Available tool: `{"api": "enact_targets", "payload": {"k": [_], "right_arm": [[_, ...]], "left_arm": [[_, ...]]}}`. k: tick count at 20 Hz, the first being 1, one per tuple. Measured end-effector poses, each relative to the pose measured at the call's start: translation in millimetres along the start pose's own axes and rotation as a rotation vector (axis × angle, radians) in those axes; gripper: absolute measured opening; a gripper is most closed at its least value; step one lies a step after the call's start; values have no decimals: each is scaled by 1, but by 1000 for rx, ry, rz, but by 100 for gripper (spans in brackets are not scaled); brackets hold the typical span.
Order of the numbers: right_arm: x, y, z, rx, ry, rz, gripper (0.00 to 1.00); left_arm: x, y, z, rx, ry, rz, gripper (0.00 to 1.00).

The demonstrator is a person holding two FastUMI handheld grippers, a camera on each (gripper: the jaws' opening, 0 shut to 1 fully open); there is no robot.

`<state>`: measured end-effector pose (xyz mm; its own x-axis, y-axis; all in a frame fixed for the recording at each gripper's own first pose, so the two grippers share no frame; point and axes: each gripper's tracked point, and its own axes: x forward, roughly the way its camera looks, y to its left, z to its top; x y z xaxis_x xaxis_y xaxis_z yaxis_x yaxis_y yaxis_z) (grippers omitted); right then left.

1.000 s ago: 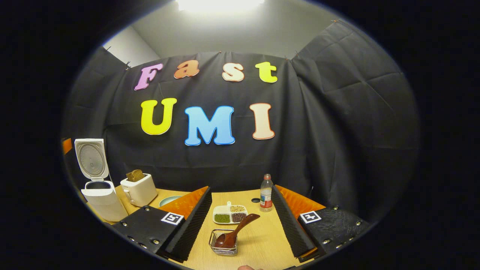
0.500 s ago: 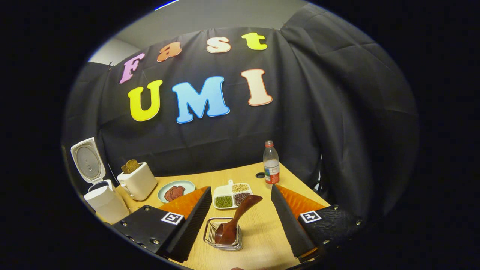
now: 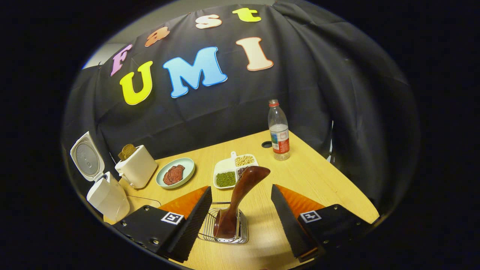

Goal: Close the left gripper, press the button to open the rice cooker; take a wooden spoon from the chopstick holder with the right hand, scoop a spoonful of rice and pour it into the rice cooker, then put the wooden spoon back into the chopstick holder.

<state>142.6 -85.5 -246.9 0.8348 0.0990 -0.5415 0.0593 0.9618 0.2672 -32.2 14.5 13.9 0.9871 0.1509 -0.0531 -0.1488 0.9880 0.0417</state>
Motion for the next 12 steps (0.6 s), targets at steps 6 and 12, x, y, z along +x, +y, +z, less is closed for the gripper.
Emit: {"api": "enact_targets", "payload": {"k": [6, 12], "right_arm": [[23, 8, -13, 21, 72, 68, 65], [33, 5, -7, 36, 57, 72, 19]], "left_arm": [[-3, -3, 0, 27, 2, 33, 92], [-9, -14, -4, 31, 3, 44, 93]]}}
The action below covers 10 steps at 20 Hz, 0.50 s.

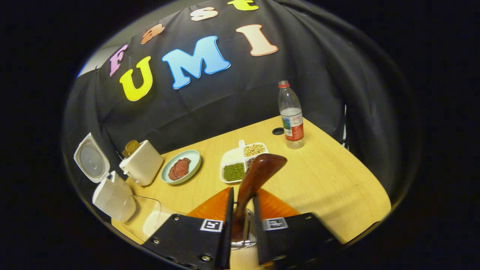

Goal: Close the left gripper, press the button to open the rice cooker; take a wooden spoon from the chopstick holder with the right hand, scoop a spoonful of rice and pour it into the rice cooker, then put the wooden spoon back into the chopstick holder.

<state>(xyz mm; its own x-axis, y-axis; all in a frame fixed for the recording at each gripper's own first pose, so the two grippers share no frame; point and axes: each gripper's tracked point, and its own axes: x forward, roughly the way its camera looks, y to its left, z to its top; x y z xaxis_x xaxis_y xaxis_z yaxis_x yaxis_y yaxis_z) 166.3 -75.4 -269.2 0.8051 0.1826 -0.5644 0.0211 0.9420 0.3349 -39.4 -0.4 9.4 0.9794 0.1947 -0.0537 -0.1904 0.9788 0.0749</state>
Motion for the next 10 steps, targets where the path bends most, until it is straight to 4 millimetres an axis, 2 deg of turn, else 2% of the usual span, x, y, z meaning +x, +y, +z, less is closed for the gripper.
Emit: {"api": "enact_targets", "payload": {"k": [1, 3, 4, 10], "right_arm": [[-4, 10, -2, -1, 7, 9, 13], [-6, 12, -1, -25, 10, 11, 10], [-9, 15, 2, -42, 0, 16, 10], [-39, 29, 37, -76, -98, 28, 10]], "left_arm": [[0, -1, -2, -4, 5, 4, 97], [1, -1, -5, -22, 13, 7, 97], [2, -3, -5, -30, 12, 7, 100], [12, 0, -11, -58, -11, -41, 98]]}}
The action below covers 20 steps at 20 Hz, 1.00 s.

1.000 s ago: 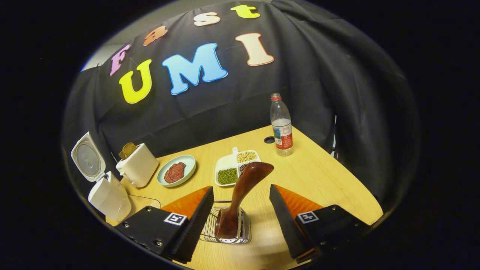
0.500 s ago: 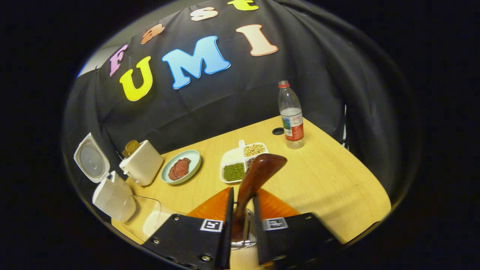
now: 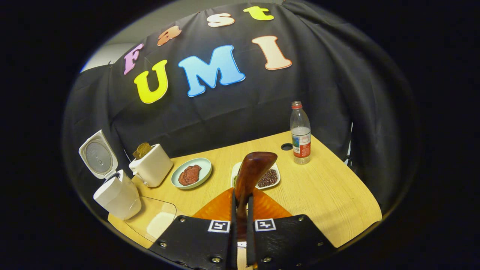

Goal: Close the left gripper, press the button to open the rice cooker; take a wooden spoon from the chopstick holder with the right hand, scoop a spoonful of rice and pour it into the rice cooker, then put the wooden spoon back into the chopstick holder.

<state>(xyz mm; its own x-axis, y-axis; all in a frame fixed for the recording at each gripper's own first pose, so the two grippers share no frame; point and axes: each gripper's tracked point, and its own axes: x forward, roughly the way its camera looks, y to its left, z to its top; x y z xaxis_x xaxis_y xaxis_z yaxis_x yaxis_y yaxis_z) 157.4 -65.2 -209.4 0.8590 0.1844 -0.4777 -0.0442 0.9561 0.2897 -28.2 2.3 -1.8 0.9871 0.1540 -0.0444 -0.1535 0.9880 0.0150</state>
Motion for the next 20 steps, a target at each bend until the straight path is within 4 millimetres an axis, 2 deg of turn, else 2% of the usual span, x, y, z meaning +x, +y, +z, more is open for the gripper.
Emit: {"api": "enact_targets", "payload": {"k": [3, 5, 9, 16, 20], "right_arm": [[-15, 9, 15, 19, -40, -32, 10], [-25, 19, 22, 28, -63, -48, 10], [-42, 54, 28, 53, -103, -51, 10], [-47, 121, 17, 60, -119, -12, 10], [-40, 150, -2, 50, -102, -6, 10]], "left_arm": [[13, 10, -1, -26, -3, -39, 98], [23, 24, -4, -35, 7, -58, 100], [41, 54, -9, -47, 11, -89, 98], [54, 107, -13, -40, 11, -101, 98], [56, 142, -14, -24, -1, -75, 98]]}}
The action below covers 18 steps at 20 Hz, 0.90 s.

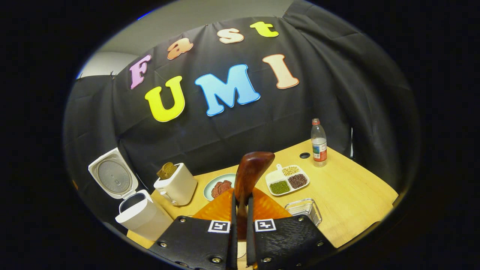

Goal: Close the left gripper, press the button to open the rice cooker; take a wooden spoon from the chopstick holder with the right hand, scoop a spoonful of rice and pour it into the rice cooker, then put the wooden spoon back into the chopstick holder.

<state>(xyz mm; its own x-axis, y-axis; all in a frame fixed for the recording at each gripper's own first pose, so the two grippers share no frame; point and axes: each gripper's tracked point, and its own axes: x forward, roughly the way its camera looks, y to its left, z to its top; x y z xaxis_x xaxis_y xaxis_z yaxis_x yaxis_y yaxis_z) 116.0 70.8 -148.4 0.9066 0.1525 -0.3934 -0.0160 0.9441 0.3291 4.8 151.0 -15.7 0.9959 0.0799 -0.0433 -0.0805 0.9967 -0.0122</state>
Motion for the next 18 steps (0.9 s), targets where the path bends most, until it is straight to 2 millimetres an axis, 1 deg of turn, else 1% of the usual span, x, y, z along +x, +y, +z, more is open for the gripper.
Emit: {"api": "enact_targets", "payload": {"k": [1, 3, 4, 6, 7, 8, 10, 14, 15, 16, 18], "right_arm": [[2, 6, -9, -5, 13, 0, 10], [8, 15, -22, -25, 30, 0, 10], [11, 18, -28, -42, 38, -2, 10], [18, 23, -43, -90, 57, -14, 10], [22, 24, -50, -120, 63, -23, 10], [26, 25, -55, -149, 67, -34, 10], [35, 26, -67, -215, 72, -62, 10], [46, 30, -95, -356, 101, -113, 10], [47, 36, -98, -373, 93, -110, 10], [47, 42, -100, -387, 90, -110, 10], [48, 55, -109, -406, 99, -96, 10]], "left_arm": [[-1, 8, -2, 0, 3, 5, 98], [-2, 25, -8, 4, 15, 20, 93], [-4, 35, -11, 3, 21, 29, 98], [-6, 50, -16, -2, 34, 48, 98], [-8, 59, -19, 3, 38, 60, 100], [-9, 67, -20, 8, 43, 72, 98], [-12, 82, -25, 4, 50, 88, 98], [-14, 103, -32, 8, 60, 113, 98], [-15, 107, -34, 7, 61, 118, 92], [-15, 112, -36, 4, 62, 122, 98], [-13, 119, -39, 0, 66, 128, 98]]}}
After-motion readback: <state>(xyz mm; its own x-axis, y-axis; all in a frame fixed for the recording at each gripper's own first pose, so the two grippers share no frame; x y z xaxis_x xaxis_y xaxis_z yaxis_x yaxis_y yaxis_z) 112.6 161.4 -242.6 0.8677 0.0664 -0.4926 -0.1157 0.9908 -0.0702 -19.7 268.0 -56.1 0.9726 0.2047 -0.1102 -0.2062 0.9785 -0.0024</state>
